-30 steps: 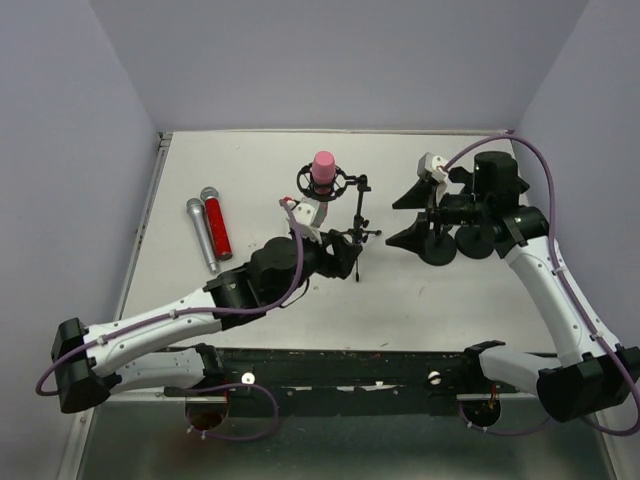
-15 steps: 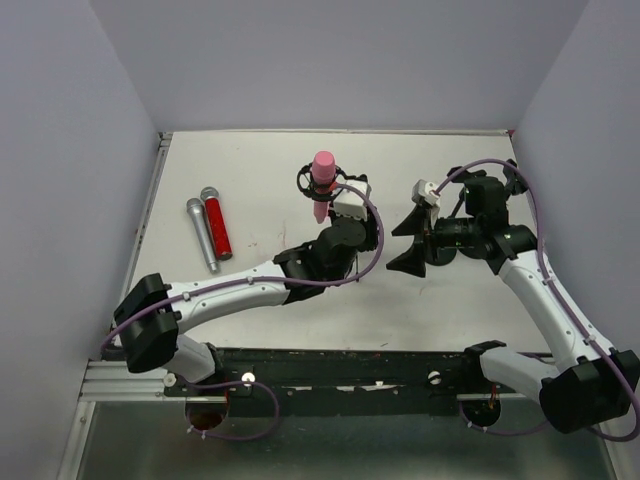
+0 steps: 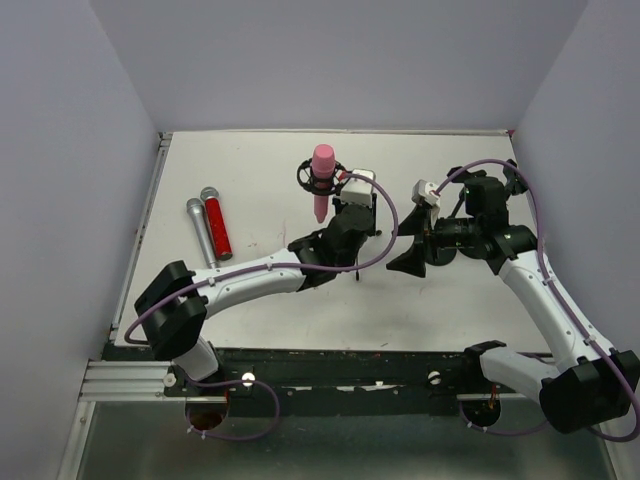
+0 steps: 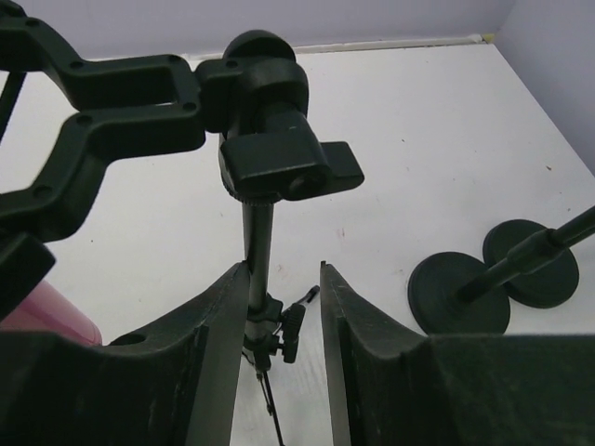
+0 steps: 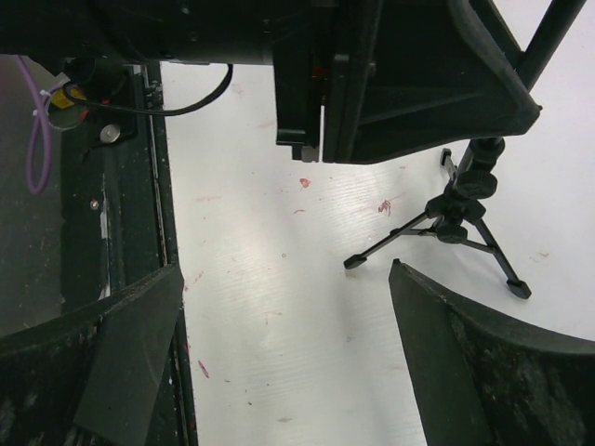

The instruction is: Attach the microphones to the stand

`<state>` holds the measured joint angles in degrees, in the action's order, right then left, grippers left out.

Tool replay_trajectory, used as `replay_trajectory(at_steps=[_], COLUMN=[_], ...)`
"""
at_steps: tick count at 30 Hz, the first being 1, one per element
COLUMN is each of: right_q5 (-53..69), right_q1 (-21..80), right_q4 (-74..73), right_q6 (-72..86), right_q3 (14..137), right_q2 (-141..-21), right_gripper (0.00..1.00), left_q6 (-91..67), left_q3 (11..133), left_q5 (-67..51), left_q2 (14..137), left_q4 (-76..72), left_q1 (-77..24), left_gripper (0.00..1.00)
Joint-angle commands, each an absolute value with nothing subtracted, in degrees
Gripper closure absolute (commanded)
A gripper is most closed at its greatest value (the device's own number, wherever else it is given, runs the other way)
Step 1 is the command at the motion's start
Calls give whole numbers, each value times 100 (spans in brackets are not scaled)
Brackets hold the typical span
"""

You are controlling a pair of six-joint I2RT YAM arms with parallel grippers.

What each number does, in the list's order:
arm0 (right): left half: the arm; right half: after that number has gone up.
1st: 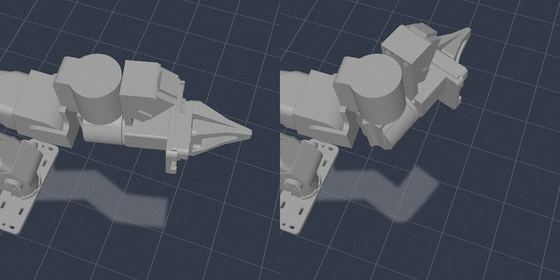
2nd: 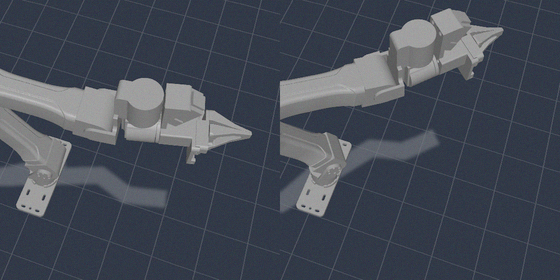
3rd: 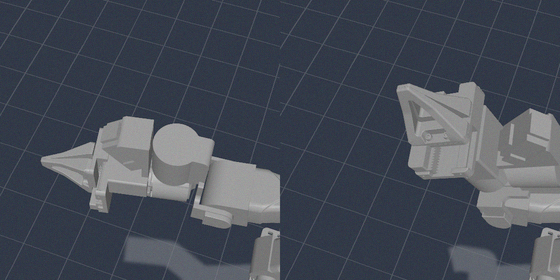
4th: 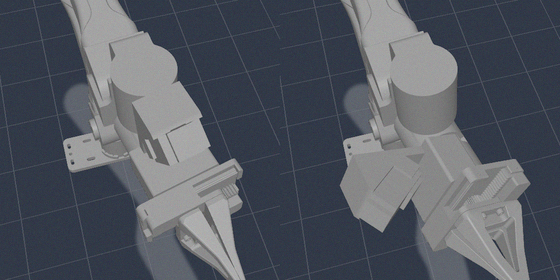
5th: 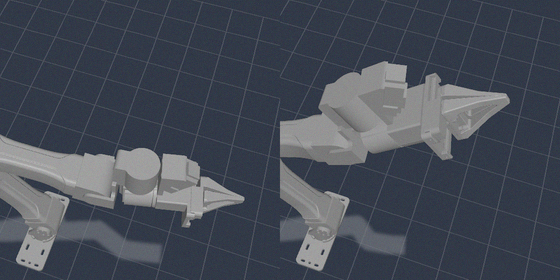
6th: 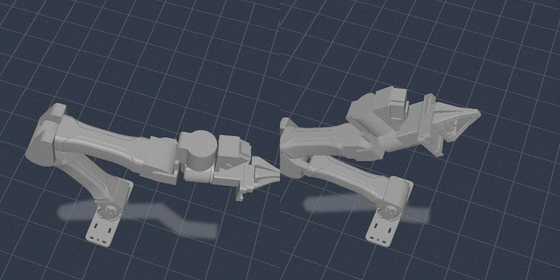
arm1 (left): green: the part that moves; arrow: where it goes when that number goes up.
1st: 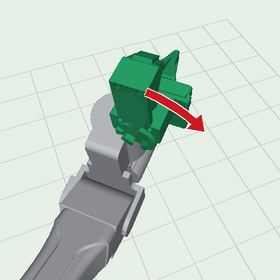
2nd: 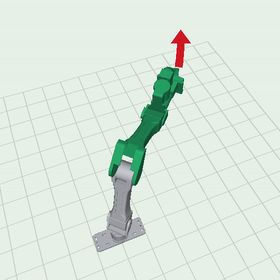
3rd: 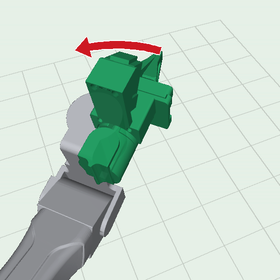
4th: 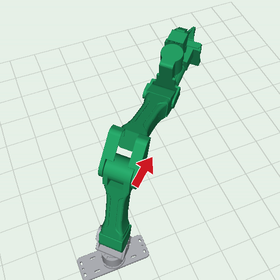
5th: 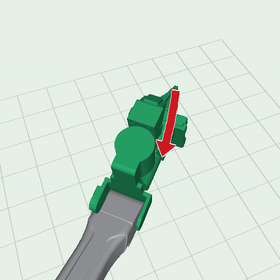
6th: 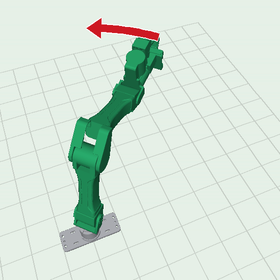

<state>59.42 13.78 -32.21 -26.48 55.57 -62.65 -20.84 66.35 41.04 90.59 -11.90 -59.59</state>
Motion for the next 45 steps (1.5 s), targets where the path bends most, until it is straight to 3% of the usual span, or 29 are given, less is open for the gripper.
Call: replay_trajectory(at_steps=[1,14,16,21,25,32,38,45], right_q5=[5994,5959,5959,5968,5968,6003,5977,6047], right_q1=[1354,1354,1354,1345,1345,1353,1354,1354], right_q4=[-3181,-3191,-3190,-3226,-3252,-3261,-3278,-3287], right_q6=[-2725,-2769,-2777,-2821,-2856,-2865,-2883,-2900], right_q3=[5643,5634,5634,5642,5634,5625,5616,5599], right_q2=[-6258,-6311,-6302,-6319,-6337,-6363,-6372,-6399], right_gripper=[0,0,0,0,0,0,0,0], left_q6=[-1855,-994,-932,-686,-327,238,272,676], left_q3=[6855,6530,6452,6320,6030,5266,5115,5668], left_q5=[4193,4052,4060,4017,3850,2806,1715,705], left_q2=[9263,9729,9773,9853,9581,8632,8051,8366], left_q4=[-1450,-3067,-3216,-3533,-3901,-4245,-3973,-3832], left_q1=[-5836,-5801,-5801,-5801,-5801,-5371,-4212,-2700], left_gripper=[57,57,61,88,100,100,100,100])
